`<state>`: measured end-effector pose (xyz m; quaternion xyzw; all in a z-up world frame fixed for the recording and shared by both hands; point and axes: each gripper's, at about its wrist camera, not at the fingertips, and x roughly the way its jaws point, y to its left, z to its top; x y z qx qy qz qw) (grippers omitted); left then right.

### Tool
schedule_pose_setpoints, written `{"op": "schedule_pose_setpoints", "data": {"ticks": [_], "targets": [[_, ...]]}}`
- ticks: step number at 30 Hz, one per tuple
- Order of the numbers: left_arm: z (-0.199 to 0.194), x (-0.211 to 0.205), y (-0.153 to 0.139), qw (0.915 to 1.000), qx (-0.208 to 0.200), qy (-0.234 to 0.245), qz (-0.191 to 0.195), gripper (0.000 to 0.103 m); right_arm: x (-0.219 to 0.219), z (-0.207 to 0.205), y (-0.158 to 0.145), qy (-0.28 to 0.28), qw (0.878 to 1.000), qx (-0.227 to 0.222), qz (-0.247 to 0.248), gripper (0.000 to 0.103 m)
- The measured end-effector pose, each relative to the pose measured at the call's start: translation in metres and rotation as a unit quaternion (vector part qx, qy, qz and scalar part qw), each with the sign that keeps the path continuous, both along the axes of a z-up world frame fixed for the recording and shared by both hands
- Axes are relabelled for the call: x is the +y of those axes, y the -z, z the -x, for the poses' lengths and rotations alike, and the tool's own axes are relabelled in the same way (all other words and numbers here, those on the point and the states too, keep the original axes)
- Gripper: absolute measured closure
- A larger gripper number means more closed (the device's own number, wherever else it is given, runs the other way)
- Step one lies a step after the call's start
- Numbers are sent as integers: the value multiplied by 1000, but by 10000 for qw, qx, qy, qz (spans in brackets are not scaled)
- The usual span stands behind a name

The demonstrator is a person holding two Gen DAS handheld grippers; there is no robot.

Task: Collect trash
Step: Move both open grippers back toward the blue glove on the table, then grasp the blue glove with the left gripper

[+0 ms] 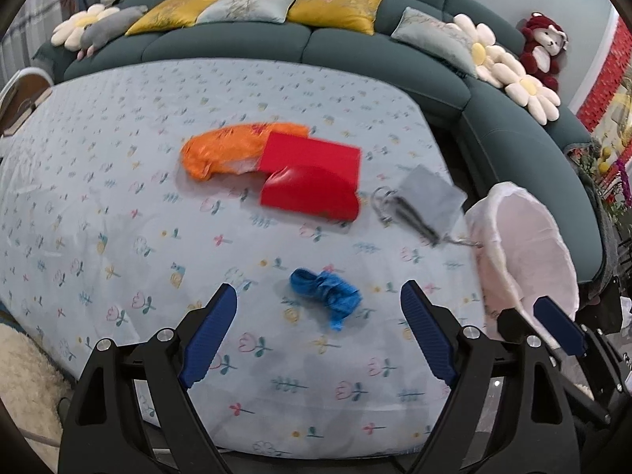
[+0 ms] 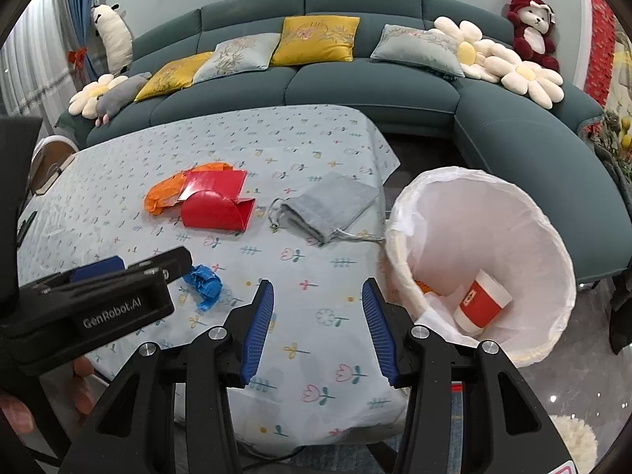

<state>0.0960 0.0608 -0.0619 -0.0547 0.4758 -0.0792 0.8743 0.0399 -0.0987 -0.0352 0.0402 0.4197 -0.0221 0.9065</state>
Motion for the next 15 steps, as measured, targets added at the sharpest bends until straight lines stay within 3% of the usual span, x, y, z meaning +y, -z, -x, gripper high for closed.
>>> {"op": "schedule_pose_setpoints", "data": {"ticks": [15], "targets": [[-20, 12, 41, 9987, 496, -92, -26, 25, 16, -33, 26, -102, 9994, 339, -64, 57]]}}
